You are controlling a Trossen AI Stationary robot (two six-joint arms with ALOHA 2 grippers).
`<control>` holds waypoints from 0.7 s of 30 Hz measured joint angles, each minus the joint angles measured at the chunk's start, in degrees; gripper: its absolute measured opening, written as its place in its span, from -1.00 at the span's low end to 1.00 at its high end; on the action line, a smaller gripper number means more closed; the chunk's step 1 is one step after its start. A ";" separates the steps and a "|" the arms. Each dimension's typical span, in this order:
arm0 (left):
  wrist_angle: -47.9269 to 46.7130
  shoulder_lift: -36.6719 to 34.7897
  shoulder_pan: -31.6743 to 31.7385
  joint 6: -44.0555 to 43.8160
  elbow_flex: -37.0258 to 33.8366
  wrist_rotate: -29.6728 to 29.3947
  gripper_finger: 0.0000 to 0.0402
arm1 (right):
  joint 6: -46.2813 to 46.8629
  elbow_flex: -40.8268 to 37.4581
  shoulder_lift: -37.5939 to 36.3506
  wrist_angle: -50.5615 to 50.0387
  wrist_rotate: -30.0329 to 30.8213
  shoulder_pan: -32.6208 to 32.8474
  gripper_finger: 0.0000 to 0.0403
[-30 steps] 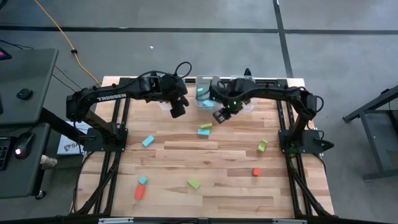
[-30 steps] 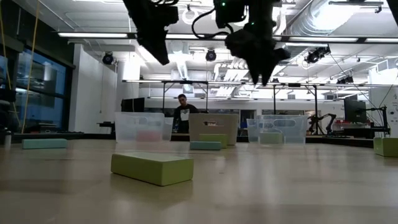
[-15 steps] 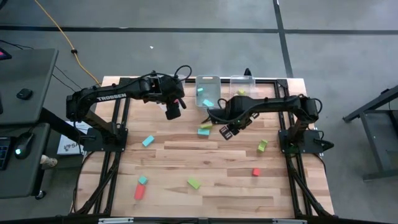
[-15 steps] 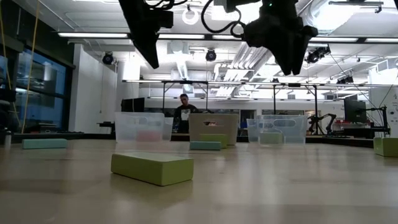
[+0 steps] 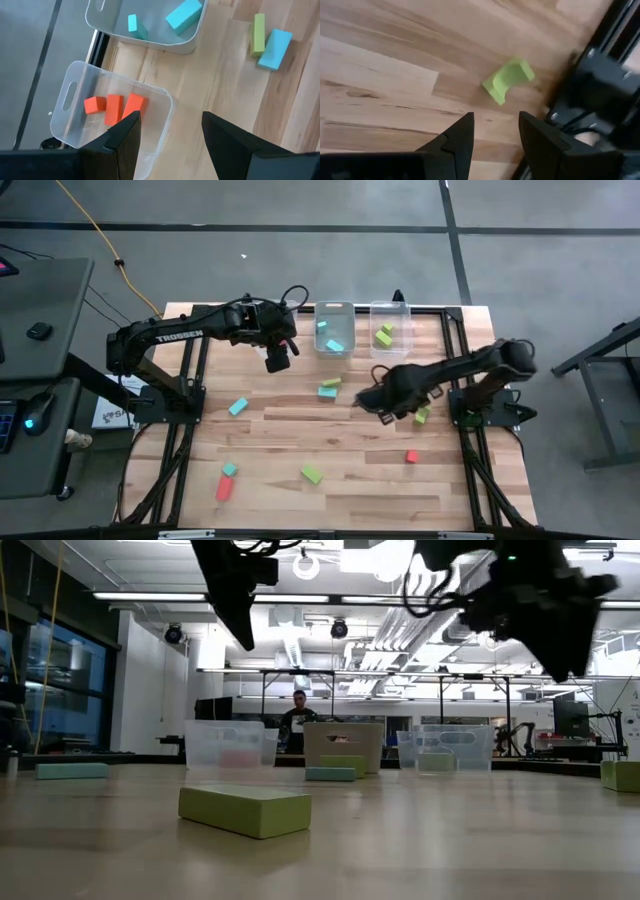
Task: Sort & place blocks by color
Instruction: Put the green block into the right transparent bin
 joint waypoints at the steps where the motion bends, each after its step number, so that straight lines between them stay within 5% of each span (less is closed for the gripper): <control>1: 0.00 0.00 0.02 0.02 0.00 0.00 -0.06 | 2.24 -2.05 -1.88 1.88 -0.46 0.34 -0.27; 10: 0.20 0.00 -0.02 -0.05 0.00 0.02 -0.06 | 23.75 -15.78 -16.31 10.77 2.01 2.99 -0.27; 21: 0.50 0.00 -0.02 -1.51 0.00 0.09 -0.06 | 38.34 -28.15 -22.41 19.53 1.86 3.88 0.01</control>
